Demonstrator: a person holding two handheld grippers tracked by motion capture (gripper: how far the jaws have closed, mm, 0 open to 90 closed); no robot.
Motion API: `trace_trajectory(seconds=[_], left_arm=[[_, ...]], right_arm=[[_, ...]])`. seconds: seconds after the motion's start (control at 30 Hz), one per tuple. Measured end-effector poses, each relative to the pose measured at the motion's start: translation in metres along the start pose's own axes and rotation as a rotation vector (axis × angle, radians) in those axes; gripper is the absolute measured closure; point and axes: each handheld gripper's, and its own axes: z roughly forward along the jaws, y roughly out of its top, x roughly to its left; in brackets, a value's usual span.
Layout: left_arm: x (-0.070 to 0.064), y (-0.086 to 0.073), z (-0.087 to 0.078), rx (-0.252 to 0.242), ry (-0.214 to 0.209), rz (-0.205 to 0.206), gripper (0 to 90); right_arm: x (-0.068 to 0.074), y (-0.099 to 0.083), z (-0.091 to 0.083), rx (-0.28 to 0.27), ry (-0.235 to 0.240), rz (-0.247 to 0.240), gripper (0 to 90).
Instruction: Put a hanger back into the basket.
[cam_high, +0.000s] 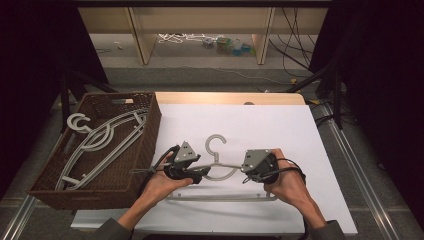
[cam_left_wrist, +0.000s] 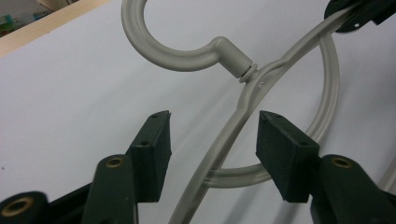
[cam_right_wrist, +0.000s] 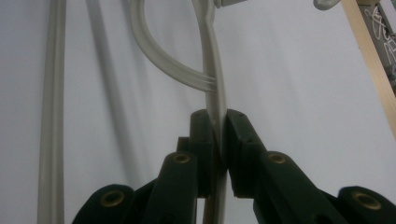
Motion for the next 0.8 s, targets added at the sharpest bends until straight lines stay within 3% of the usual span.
trace_trajectory(seconds=[0.07,0.33,0.43,0.5,0.6,0.7,0.73,0.8], left_arm=[[-0.001,0.001,0.002,0.009,0.002,-0.003,48.1],[-0.008,0.006,0.012,0.03,-0.033,0.076,59.1],[-0.008,0.008,0.015,0.038,-0.021,0.116,65.1],[-0.008,0.008,0.016,0.033,-0.033,0.12,68.3],[-0.01,0.01,0.014,0.05,-0.031,0.18,71.1],[-0.013,0.013,0.009,0.082,-0.006,0.273,73.9],[-0.016,0.013,0.009,0.072,-0.019,0.266,75.2],[-0.017,0.016,0.006,0.085,-0.027,0.302,77.1]], right_arm=[[0.0,0.001,-0.001,0.001,0.001,-0.006,82.3],[-0.001,0.001,-0.004,-0.004,0.002,-0.02,82.3],[0.0,0.002,-0.004,-0.01,-0.003,-0.012,82.3],[-0.001,0.001,-0.004,-0.005,-0.002,-0.02,82.3],[-0.002,0.001,-0.005,-0.008,0.002,-0.025,82.2],[-0.002,-0.001,-0.004,-0.016,0.004,-0.025,81.8],[-0.003,-0.001,-0.004,-0.018,-0.002,-0.025,81.2],[-0.005,-0.003,-0.004,-0.025,-0.011,-0.021,79.8]])
